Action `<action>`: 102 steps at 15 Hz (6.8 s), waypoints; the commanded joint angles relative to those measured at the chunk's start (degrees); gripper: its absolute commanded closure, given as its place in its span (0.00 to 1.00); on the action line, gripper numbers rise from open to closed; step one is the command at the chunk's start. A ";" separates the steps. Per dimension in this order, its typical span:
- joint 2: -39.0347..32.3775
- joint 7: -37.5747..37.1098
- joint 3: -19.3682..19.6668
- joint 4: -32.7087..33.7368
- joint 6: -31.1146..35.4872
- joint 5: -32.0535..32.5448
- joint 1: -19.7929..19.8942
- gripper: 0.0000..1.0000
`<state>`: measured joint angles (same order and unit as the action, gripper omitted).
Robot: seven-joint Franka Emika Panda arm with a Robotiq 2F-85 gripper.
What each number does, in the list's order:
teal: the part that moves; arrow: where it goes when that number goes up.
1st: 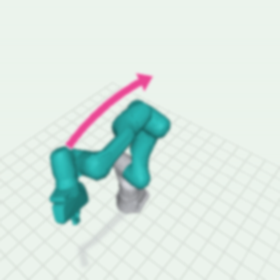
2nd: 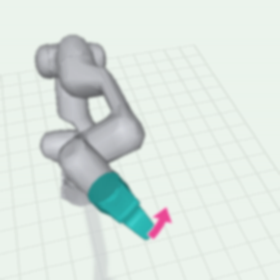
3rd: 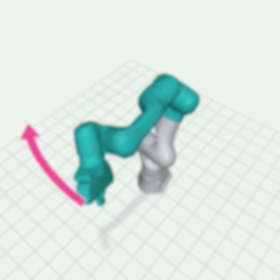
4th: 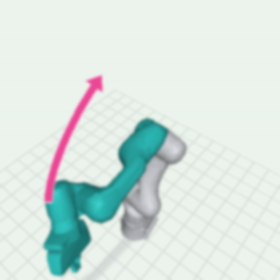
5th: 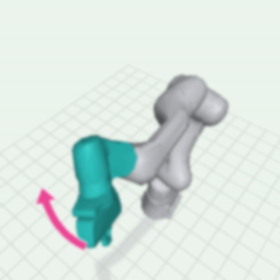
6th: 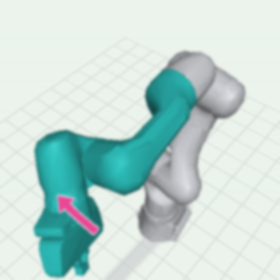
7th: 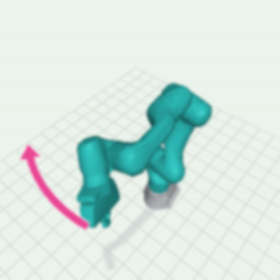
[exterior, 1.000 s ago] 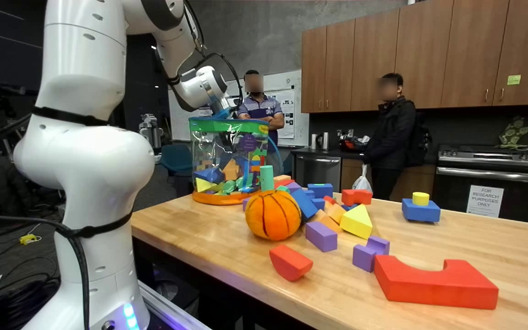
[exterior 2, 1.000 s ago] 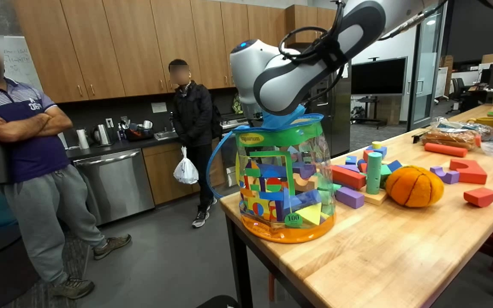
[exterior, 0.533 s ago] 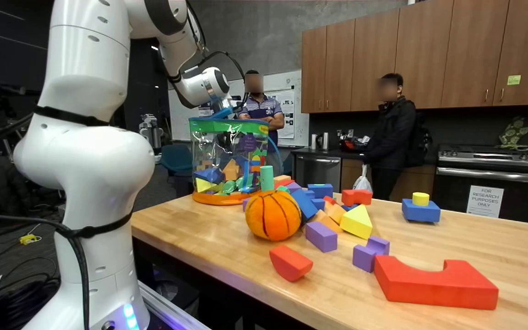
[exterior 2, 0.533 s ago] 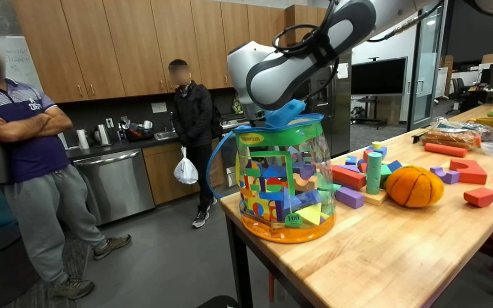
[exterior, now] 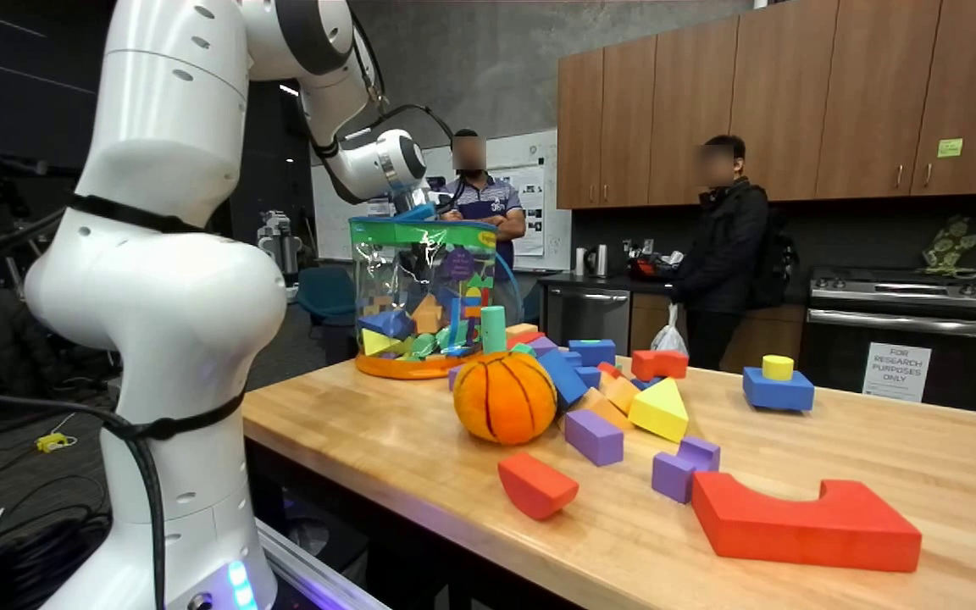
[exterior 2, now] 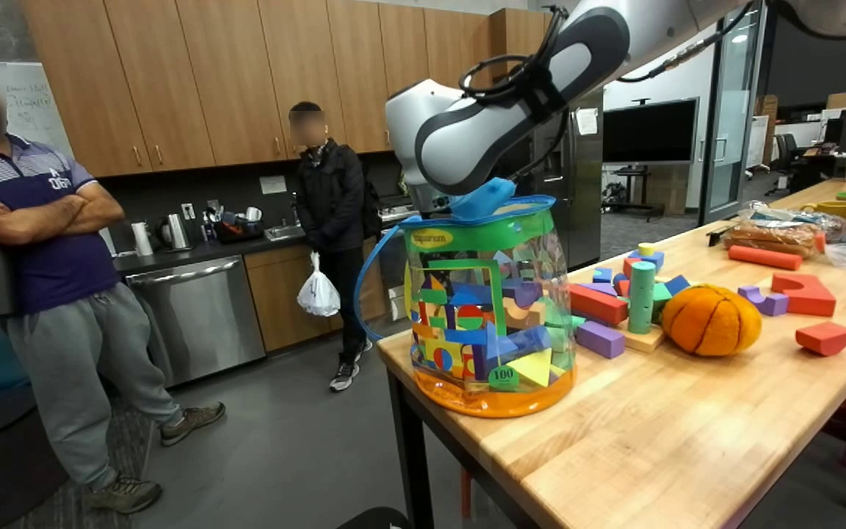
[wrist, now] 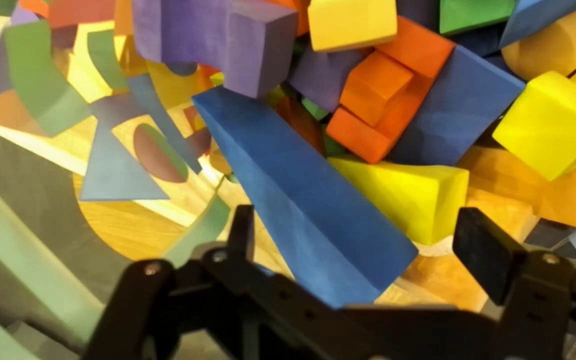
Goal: Remove one blue block from the clear bag.
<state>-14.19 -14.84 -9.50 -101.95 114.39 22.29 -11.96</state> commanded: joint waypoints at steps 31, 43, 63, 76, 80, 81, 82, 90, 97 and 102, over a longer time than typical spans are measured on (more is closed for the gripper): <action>1.22 -3.20 3.34 -1.70 4.56 4.60 -1.61 0.90; 10.22 -6.08 2.07 -3.11 7.64 8.98 -0.34 0.95; 4.40 -5.87 2.39 -2.41 6.54 7.12 -0.61 0.00; -1.95 -2.98 2.53 3.68 2.65 3.73 -1.53 0.00; -1.85 -4.31 3.09 2.49 4.03 4.48 -2.02 0.00; -2.09 -4.27 3.12 2.74 3.93 4.47 -2.06 0.00; -2.19 -4.33 3.20 2.89 3.66 4.59 -2.09 0.00; -4.29 -5.11 4.01 2.91 3.55 4.62 -2.14 0.00; -3.91 -6.78 5.10 2.42 4.62 5.87 -2.31 0.00; -4.16 -6.65 5.11 2.56 4.54 5.54 -2.25 0.00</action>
<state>-18.78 -20.88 -5.26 -99.28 118.95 27.42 -13.40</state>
